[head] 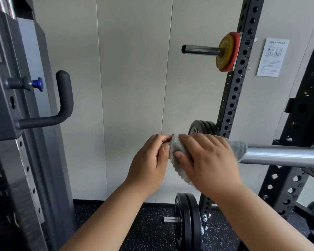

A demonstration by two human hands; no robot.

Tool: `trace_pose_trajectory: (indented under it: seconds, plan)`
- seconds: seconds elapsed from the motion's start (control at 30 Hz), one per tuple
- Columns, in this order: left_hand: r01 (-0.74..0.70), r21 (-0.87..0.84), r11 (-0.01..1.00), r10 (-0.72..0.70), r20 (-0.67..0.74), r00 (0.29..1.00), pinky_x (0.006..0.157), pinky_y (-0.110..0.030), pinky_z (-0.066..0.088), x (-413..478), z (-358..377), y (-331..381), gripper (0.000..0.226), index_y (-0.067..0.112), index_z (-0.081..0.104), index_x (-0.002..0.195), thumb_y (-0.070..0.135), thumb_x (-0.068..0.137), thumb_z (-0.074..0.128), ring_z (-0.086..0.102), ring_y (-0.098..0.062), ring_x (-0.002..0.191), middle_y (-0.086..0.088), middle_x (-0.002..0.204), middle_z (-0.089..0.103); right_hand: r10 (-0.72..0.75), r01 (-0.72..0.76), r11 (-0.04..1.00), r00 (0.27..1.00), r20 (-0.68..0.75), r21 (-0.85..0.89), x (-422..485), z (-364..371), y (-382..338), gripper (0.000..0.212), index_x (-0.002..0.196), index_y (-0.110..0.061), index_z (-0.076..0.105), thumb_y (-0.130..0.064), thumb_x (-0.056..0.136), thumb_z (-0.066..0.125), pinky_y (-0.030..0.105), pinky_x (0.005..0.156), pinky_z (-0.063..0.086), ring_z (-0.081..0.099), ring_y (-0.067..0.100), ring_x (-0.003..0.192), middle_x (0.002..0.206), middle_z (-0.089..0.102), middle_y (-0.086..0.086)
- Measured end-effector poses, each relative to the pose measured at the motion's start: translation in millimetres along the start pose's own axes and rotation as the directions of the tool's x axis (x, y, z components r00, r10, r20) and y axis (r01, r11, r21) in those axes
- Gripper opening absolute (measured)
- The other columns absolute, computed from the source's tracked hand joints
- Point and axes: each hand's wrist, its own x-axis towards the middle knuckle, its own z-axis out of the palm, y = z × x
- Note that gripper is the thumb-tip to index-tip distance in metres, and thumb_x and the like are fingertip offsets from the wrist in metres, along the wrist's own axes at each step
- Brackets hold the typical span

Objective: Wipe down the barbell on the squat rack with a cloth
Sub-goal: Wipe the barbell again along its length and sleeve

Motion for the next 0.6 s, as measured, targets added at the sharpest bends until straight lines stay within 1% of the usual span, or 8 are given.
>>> trace_pose_trajectory:
  seconds: [0.1, 0.2, 0.27, 0.33, 0.4, 0.5, 0.53, 0.6]
  plan:
    - [-0.030, 0.060, 0.998, 0.028, 0.037, 0.999, 0.075, -0.011, 0.043, -4, -7, -2, 0.033, 0.031, 0.055, 0.136, 0.041, 0.108, 0.040, 0.055, 0.013, 0.088, 0.023, 0.117, 0.061, 0.147, -0.146, 0.989, 0.989, 0.015, -0.039, 3, -5, 21, 0.049, 0.090, -0.027, 0.065, -0.060, 0.107, 0.034, 0.039, 0.080, 0.051, 0.060, 0.018, 0.071, 0.077, 0.061, -0.011]
    - [0.007, 0.084, 0.996, -0.009, 0.023, 1.000, 0.073, -0.014, 0.042, -11, -12, -2, 0.037, 0.034, 0.051, 0.141, 0.045, 0.106, 0.043, 0.054, 0.011, 0.084, 0.033, 0.106, 0.054, 0.264, -0.269, 0.956, 0.963, -0.060, -0.119, 11, -1, 11, 0.048, 0.073, -0.024, 0.054, -0.050, 0.108, 0.034, 0.041, 0.071, 0.042, 0.058, 0.029, 0.065, 0.067, 0.057, -0.006]
    - [0.036, 0.077, 0.996, -0.035, -0.015, 0.999, 0.073, -0.019, 0.048, -16, -14, 1, 0.041, 0.035, 0.050, 0.142, 0.049, 0.104, 0.046, 0.058, 0.005, 0.087, 0.035, 0.105, 0.056, 0.243, -0.249, 0.962, 0.968, -0.067, -0.110, 18, 3, -10, 0.046, 0.076, -0.023, 0.056, -0.045, 0.108, 0.032, 0.042, 0.072, 0.042, 0.060, 0.032, 0.068, 0.071, 0.061, -0.003]
    - [0.051, 0.075, 0.996, -0.051, -0.003, 0.999, 0.080, -0.031, 0.055, -18, -17, 4, 0.040, 0.034, 0.048, 0.144, 0.043, 0.104, 0.050, 0.062, -0.002, 0.099, 0.026, 0.114, 0.062, 0.155, -0.156, 0.986, 0.988, -0.023, -0.064, 22, 9, -35, 0.044, 0.089, -0.023, 0.062, -0.045, 0.109, 0.030, 0.043, 0.076, 0.043, 0.062, 0.031, 0.076, 0.082, 0.066, -0.003]
    - [0.078, 0.075, 0.994, -0.084, 0.074, 0.994, 0.088, -0.040, 0.055, -19, -23, 4, 0.042, 0.032, 0.042, 0.148, 0.035, 0.106, 0.050, 0.064, -0.008, 0.109, 0.017, 0.125, 0.065, 0.077, -0.077, 0.996, 0.997, 0.001, -0.037, 20, 12, -47, 0.045, 0.107, -0.022, 0.066, -0.046, 0.110, 0.028, 0.044, 0.082, 0.044, 0.064, 0.030, 0.087, 0.097, 0.070, -0.003]
    - [0.095, 0.095, 0.991, -0.111, 0.180, 0.977, 0.090, -0.042, 0.055, -22, -35, 8, 0.050, 0.040, 0.029, 0.154, 0.033, 0.108, 0.048, 0.065, -0.011, 0.111, 0.013, 0.132, 0.064, -0.030, 0.030, 0.999, 0.999, 0.016, -0.015, 15, 4, -29, 0.050, 0.126, -0.023, 0.065, -0.054, 0.110, 0.030, 0.045, 0.088, 0.050, 0.069, 0.027, 0.094, 0.107, 0.072, -0.003]
    - [0.088, 0.100, 0.991, -0.108, 0.210, 0.972, 0.090, -0.041, 0.054, -21, -39, 10, 0.051, 0.043, 0.026, 0.154, 0.033, 0.108, 0.048, 0.064, -0.009, 0.110, 0.014, 0.130, 0.063, -0.018, 0.018, 1.000, 1.000, 0.017, -0.020, 13, 2, -18, 0.049, 0.121, -0.023, 0.067, -0.057, 0.109, 0.033, 0.044, 0.086, 0.051, 0.069, 0.026, 0.090, 0.101, 0.072, -0.004]
    - [0.089, 0.118, 0.989, -0.115, 0.242, 0.964, 0.090, -0.038, 0.054, -22, -44, 12, 0.053, 0.048, 0.024, 0.153, 0.035, 0.108, 0.048, 0.062, -0.006, 0.103, 0.014, 0.119, 0.063, 0.091, -0.091, 0.994, 0.996, -0.010, -0.054, 12, -1, -2, 0.050, 0.093, -0.023, 0.066, -0.058, 0.107, 0.033, 0.040, 0.075, 0.048, 0.065, 0.027, 0.074, 0.080, 0.065, -0.005]
